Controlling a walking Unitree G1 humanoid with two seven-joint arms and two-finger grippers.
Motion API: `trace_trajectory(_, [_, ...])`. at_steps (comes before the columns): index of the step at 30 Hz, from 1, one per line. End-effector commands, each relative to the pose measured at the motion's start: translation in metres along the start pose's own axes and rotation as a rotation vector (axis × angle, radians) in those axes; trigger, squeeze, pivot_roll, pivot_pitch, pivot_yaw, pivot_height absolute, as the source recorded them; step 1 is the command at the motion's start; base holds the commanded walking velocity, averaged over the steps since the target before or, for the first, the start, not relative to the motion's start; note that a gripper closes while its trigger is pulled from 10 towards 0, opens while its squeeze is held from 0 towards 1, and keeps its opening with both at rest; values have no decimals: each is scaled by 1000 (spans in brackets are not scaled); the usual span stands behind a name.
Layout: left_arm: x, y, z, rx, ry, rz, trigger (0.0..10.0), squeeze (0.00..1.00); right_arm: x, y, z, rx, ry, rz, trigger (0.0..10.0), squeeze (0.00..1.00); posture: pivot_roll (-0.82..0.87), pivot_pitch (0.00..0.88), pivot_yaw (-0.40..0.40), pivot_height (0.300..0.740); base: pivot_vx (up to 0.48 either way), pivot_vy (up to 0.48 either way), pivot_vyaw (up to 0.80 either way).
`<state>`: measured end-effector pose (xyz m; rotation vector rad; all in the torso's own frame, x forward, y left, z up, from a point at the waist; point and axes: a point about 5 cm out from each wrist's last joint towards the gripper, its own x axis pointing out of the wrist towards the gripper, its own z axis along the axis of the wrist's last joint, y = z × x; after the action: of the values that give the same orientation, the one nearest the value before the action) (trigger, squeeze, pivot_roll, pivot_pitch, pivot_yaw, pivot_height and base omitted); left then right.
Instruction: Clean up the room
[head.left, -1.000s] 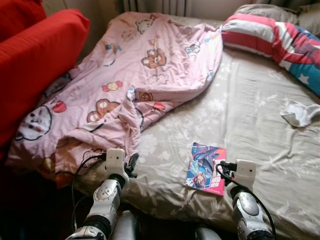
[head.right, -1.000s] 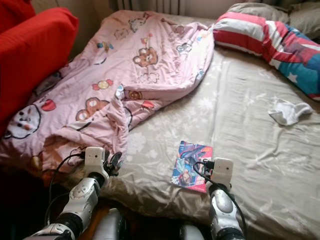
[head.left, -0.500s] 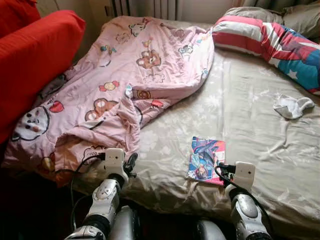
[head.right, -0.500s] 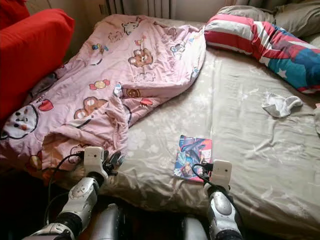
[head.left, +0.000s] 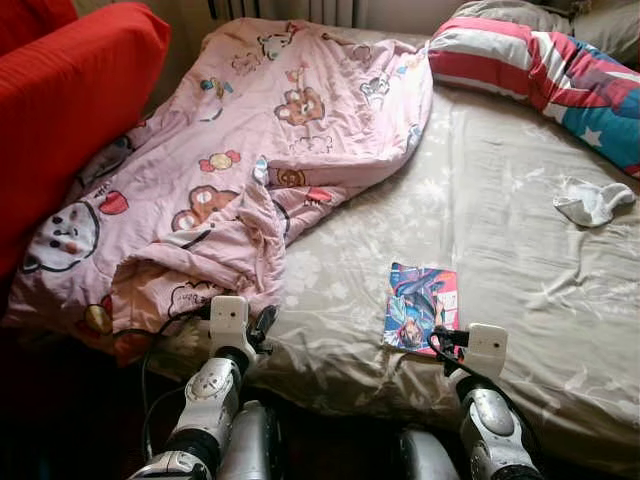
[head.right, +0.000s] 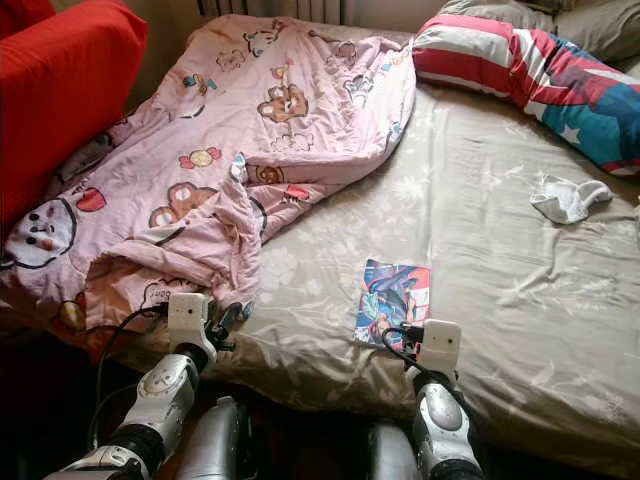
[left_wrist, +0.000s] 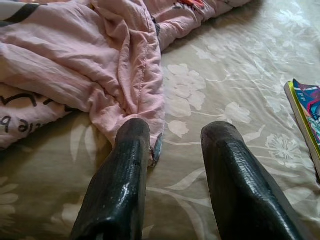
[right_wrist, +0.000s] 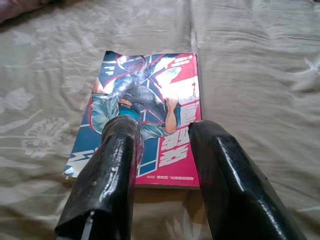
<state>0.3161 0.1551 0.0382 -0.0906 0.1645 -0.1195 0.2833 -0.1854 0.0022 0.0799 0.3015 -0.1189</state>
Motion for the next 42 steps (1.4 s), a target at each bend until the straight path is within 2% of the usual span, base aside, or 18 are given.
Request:
trace_trajectory(1, [-1, 2, -2, -28, 8, 12, 10000, 0, -2, 1, -3, 16, 5, 3, 10000, 0, -81, 203, 26, 619, 0, 0, 0])
trace_trajectory(21, [1, 0, 0, -35, 13, 0, 10000, 0, -2, 2, -5, 35, 24, -3, 10000, 0, -75, 218, 24, 619, 0, 0, 0])
trace_trajectory(28, [1, 2, 1, -37, 11, 5, 10000, 0, -1, 1, -5, 69, 35, -15, 10000, 0, -72, 228, 23, 619, 285, 0, -525])
trace_trajectory(42, [0, 1, -1, -36, 13, -5, 10000, 0, 1, 2, -2, 63, 19, -9, 10000, 0, -73, 198, 25, 619, 321, 0, 0])
